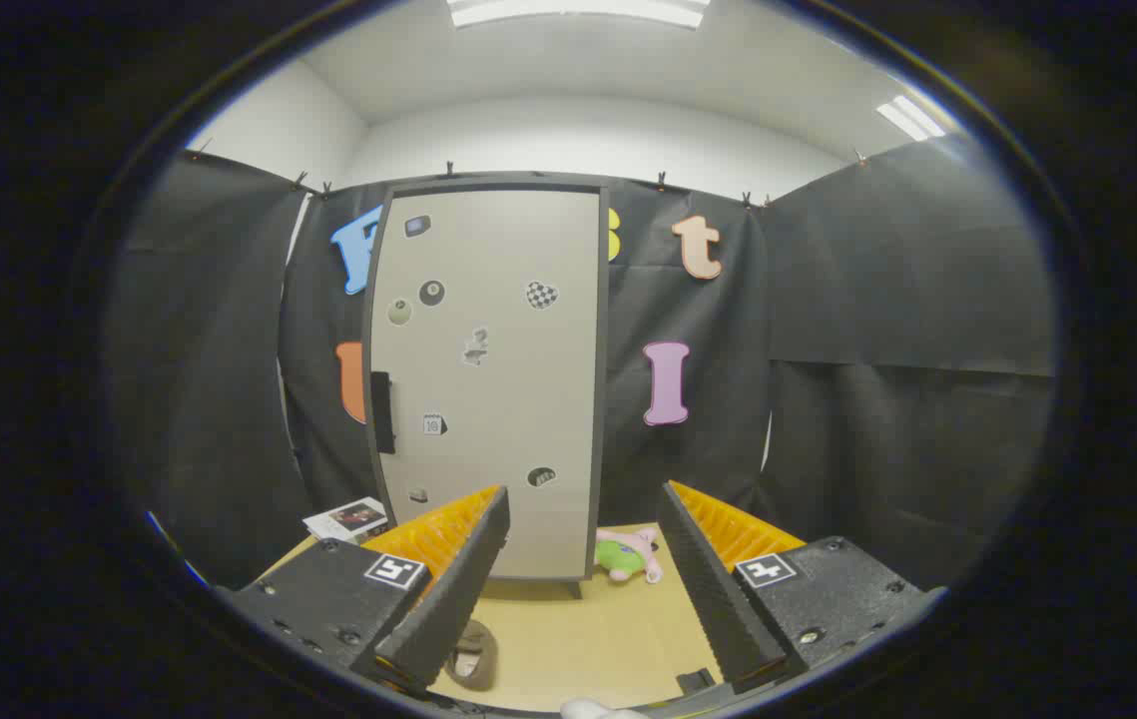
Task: Open the shoe cabinet door, grab the shoes and put them into the shoe cabinet, then close the shoe cabinet door.
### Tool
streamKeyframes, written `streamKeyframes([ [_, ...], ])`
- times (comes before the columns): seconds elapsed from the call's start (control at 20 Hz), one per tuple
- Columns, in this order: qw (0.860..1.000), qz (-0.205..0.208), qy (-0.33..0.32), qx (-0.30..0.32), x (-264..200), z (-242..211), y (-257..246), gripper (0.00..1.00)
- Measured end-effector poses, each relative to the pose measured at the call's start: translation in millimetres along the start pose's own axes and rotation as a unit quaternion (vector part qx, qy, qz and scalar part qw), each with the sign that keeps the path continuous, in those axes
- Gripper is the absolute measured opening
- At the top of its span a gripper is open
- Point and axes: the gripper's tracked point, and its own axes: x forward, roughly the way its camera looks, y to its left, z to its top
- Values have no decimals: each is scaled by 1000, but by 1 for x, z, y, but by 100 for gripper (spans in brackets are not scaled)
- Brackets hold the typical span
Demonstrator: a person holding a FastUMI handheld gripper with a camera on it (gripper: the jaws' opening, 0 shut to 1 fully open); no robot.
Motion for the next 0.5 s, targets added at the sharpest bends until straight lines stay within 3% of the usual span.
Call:
streamKeyframes([
  [0.5, 1000, 7, 9, -3, -1, -6, -2, 98],
])
